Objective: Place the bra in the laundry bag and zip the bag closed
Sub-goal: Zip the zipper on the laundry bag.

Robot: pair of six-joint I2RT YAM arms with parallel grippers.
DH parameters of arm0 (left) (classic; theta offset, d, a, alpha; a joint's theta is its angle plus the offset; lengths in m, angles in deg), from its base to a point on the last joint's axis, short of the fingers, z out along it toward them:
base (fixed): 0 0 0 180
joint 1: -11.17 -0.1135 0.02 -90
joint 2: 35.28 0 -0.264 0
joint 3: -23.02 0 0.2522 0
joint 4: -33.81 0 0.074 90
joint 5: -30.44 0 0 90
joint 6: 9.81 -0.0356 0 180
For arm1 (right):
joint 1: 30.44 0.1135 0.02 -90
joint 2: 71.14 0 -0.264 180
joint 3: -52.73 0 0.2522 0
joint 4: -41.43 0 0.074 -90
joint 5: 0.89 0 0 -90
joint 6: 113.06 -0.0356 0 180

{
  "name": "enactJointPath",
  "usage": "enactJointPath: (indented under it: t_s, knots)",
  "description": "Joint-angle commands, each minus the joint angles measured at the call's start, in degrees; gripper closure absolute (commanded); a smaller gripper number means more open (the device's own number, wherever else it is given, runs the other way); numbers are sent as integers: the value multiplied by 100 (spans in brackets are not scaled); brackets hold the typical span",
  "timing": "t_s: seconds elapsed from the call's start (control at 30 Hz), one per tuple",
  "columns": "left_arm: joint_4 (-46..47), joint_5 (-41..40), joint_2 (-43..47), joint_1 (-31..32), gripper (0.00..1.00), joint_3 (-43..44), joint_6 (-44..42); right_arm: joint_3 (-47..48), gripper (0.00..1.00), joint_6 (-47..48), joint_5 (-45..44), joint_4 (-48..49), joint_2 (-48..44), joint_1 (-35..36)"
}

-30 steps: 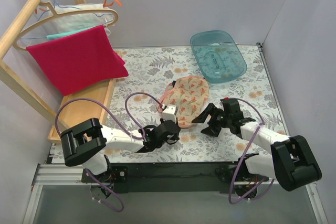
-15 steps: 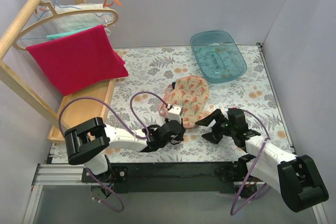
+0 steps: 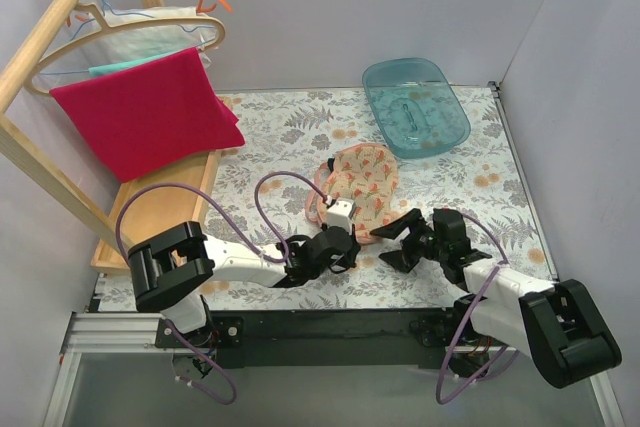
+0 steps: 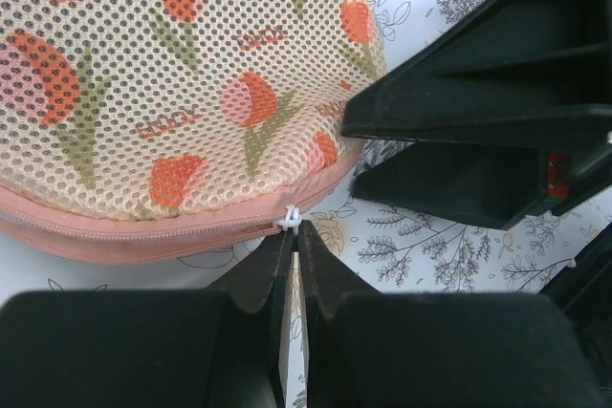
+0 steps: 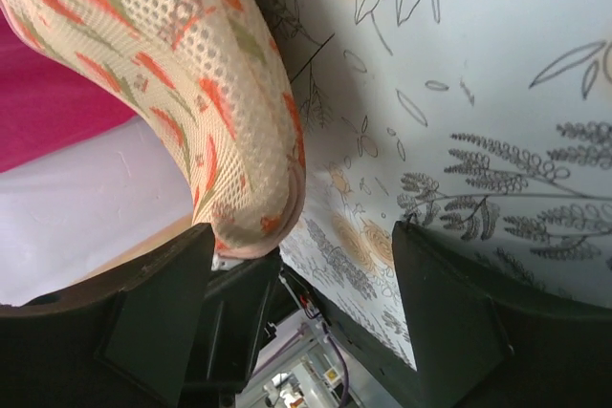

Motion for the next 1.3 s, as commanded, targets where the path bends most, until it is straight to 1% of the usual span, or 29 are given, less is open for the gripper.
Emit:
enactJointPath:
  t_s: [0.0, 0.03, 0.07, 0.13, 0.17, 0.23, 0.27, 0.3, 0.33, 0.37, 0.4, 0.43, 0.47, 0.53, 0.67, 0.77, 0.8, 0.83, 0.9, 0.97, 1.13, 1.23, 1.27]
  knots:
    - [-56, 147, 21, 66, 100, 242, -95, 215, 20, -118, -1, 711, 476, -3]
    - [-65, 217, 3, 66, 100, 268, -103, 321, 23, -118, 43, 755, 590, 5]
    - [-74, 244, -6, 84, 100, 286, -112, 357, 31, -118, 113, 834, 774, 5]
    - [-91, 296, -67, 93, 100, 321, -112, 401, 41, -136, 123, 983, 889, 5]
    - [-117, 305, -76, 110, 100, 339, -112, 401, 50, -127, 105, 1001, 942, 5]
    - [-135, 297, -85, 119, 100, 339, -103, 383, 60, -83, 26, 993, 934, -3]
    - [-153, 279, -50, 119, 100, 295, -103, 314, 71, -48, -70, 993, 882, -12]
    - [-188, 235, -24, 119, 100, 269, -86, 269, 76, -48, -97, 993, 855, -21]
    - [-197, 174, 29, 119, 100, 225, -60, 234, 78, -4, -106, 984, 837, -99]
    - [-179, 60, 177, 119, 100, 68, -51, 164, 87, 48, -71, 975, 785, -152]
    - [-170, -19, 275, 119, 100, -29, -42, 129, 90, 171, -36, 966, 767, -214]
    - [-179, -98, 345, 110, 100, -100, -33, 94, 96, 233, -1, 958, 767, -371]
    - [-266, -186, 424, 110, 100, -179, -24, 50, 99, 294, 104, 940, 741, -459]
    - [-363, -432, 705, 119, 100, -434, 37, 14, 99, 584, 236, 888, 740, -714]
    - [-661, -652, 1145, 119, 100, -864, 186, 251, 99, 1208, 456, 510, 889, -900]
    - [-891, -837, 1409, 119, 100, -1120, 301, 733, 99, 1823, 588, -94, 1214, -917]
    - [-943, -924, 1505, 110, 100, -1190, 301, 1031, 99, 2024, 606, -236, 1311, -926]
    - [-1083, -969, 1532, 119, 100, -1208, 310, 1208, 99, 2374, 615, -403, 1521, -926]
    - [-1189, -1118, 1594, 119, 100, -1243, 318, 1489, 99, 2737, 536, -886, 1698, -926]
    - [-1269, -1162, 1655, 119, 100, -1278, 327, 1841, 99, 3088, 553, -1098, 1935, -926]
    - [-1217, -1040, 1585, 110, 100, -1173, 380, 2097, 98, 3187, 930, -1091, 2129, -926]
    - [-972, -978, 1454, 110, 100, -1024, 328, 2036, 94, 3116, 984, -1073, 1963, -926]
    - [-866, -891, 1340, 110, 97, -962, 258, 1966, 94, 3099, 975, -1073, 1910, -926]
